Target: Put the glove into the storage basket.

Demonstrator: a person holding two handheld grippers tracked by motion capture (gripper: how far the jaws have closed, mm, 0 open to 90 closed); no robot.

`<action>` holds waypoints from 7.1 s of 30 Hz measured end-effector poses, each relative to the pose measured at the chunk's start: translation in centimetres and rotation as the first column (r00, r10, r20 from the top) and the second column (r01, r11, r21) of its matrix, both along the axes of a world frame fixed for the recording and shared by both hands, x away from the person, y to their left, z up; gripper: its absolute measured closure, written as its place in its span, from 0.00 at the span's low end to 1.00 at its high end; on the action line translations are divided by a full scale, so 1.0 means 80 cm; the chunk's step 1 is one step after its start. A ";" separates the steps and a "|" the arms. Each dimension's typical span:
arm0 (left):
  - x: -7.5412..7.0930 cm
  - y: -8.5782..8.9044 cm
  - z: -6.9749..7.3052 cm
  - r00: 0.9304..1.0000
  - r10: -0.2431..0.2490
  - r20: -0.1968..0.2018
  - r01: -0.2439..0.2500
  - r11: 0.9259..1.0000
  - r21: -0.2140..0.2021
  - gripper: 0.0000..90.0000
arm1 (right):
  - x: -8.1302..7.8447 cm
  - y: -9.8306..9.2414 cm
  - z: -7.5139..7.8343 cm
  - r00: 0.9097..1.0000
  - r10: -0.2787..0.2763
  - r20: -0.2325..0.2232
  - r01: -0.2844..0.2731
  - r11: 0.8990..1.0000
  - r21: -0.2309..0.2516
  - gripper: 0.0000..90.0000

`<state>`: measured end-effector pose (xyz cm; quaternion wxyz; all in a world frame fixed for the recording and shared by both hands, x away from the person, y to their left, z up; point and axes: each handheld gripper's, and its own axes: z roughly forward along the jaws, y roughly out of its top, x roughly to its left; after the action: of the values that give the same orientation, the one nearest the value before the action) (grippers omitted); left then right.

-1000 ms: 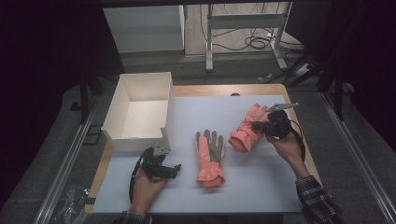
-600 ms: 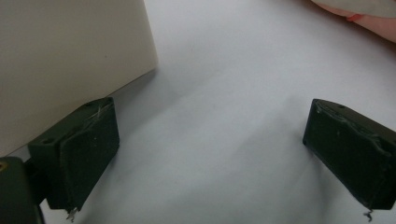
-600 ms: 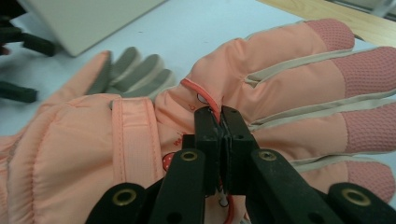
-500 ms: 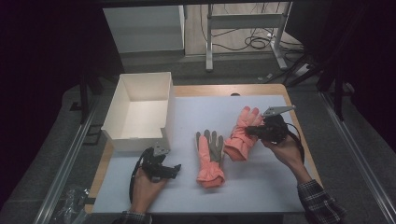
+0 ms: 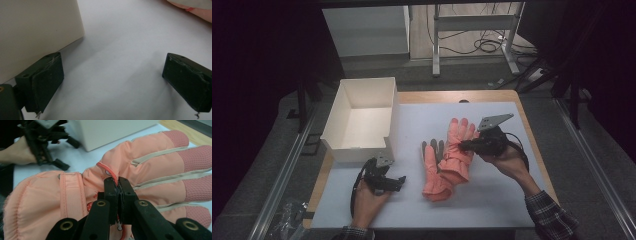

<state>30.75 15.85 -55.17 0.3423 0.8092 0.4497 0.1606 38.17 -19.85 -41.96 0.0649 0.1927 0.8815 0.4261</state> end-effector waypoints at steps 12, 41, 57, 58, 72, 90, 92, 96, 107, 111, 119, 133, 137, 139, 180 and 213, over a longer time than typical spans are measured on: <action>0.000 0.000 0.000 1.000 0.000 0.001 0.000 1.000 -0.001 0.04 | -0.004 0.059 -0.005 0.980 0.198 -0.016 -0.199 0.978 -0.069 0.96; 0.000 0.000 0.000 1.000 0.000 0.001 0.000 1.000 0.000 0.04 | 0.011 0.086 -0.048 0.974 0.224 -0.044 -0.228 0.967 -0.116 0.67; 0.000 0.000 0.000 1.000 0.000 0.001 0.000 1.000 0.000 0.04 | 0.001 0.042 -0.038 0.996 0.087 0.004 -0.087 0.992 -0.089 0.56; 0.000 0.000 0.000 1.000 0.000 0.001 0.000 1.000 0.000 0.04 | 0.001 0.039 -0.039 0.997 0.079 0.001 -0.079 0.993 -0.087 0.56; 0.000 0.001 0.000 1.000 -0.001 -0.002 0.001 1.000 -0.001 0.04 | -0.026 -0.006 -0.079 0.997 -0.026 -0.069 0.023 0.999 -0.040 0.54; -0.012 0.022 0.000 0.999 0.033 -0.008 -0.033 0.999 -0.004 0.05 | -0.095 0.000 -0.118 0.994 0.040 -0.105 -0.042 0.999 -0.020 0.90; -0.012 0.022 -0.001 0.999 0.033 -0.006 -0.033 0.999 -0.003 0.05 | -0.098 0.005 -0.119 0.993 0.050 -0.106 -0.053 0.998 -0.027 0.90; -0.012 0.022 -0.001 0.999 0.033 -0.006 -0.033 0.999 -0.003 0.05 | -0.099 0.014 -0.121 0.993 0.055 -0.104 -0.059 0.998 -0.032 0.90; -0.013 0.022 -0.001 0.999 0.034 -0.004 -0.034 0.999 -0.004 0.05 | -0.104 0.043 -0.128 0.988 0.103 -0.115 -0.108 0.993 -0.036 0.89; -0.013 0.022 -0.001 0.999 0.034 -0.004 -0.034 0.999 -0.005 0.05 | -0.105 0.057 -0.133 0.986 0.118 -0.120 -0.124 0.991 -0.044 0.88; -0.014 0.023 0.000 0.999 0.033 -0.004 -0.033 0.999 -0.007 0.05 | -0.106 0.080 -0.136 0.984 0.135 -0.116 -0.141 0.989 -0.047 0.88; -0.026 0.041 0.002 1.000 -0.003 -0.027 0.003 1.000 0.016 0.05 | -0.101 0.110 -0.136 0.987 0.118 -0.107 -0.124 0.991 -0.046 0.88; -0.030 0.045 0.001 1.000 -0.016 -0.022 0.016 1.000 0.009 0.05 | -0.099 0.117 -0.137 0.989 0.114 -0.096 -0.119 0.992 -0.046 0.88; -0.032 0.047 0.000 1.000 -0.023 -0.014 0.023 1.000 0.001 0.05 | -0.098 0.120 -0.137 0.989 0.112 -0.093 -0.116 0.992 -0.044 0.88; -0.032 0.047 -0.002 1.000 -0.027 -0.012 0.027 1.000 0.000 0.03 | -0.061 -0.066 -0.128 0.931 -0.359 0.065 0.364 0.926 -0.102 0.48; -0.045 0.027 0.077 0.974 -0.222 -0.050 0.218 0.973 -0.076 0.00 | -0.050 -0.086 -0.139 0.909 -0.412 0.055 0.416 0.903 -0.108 0.26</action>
<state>27.14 18.02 -49.01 0.3727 0.8459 0.3726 0.0823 34.20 -26.77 -53.07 0.1789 0.3646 0.8429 0.3530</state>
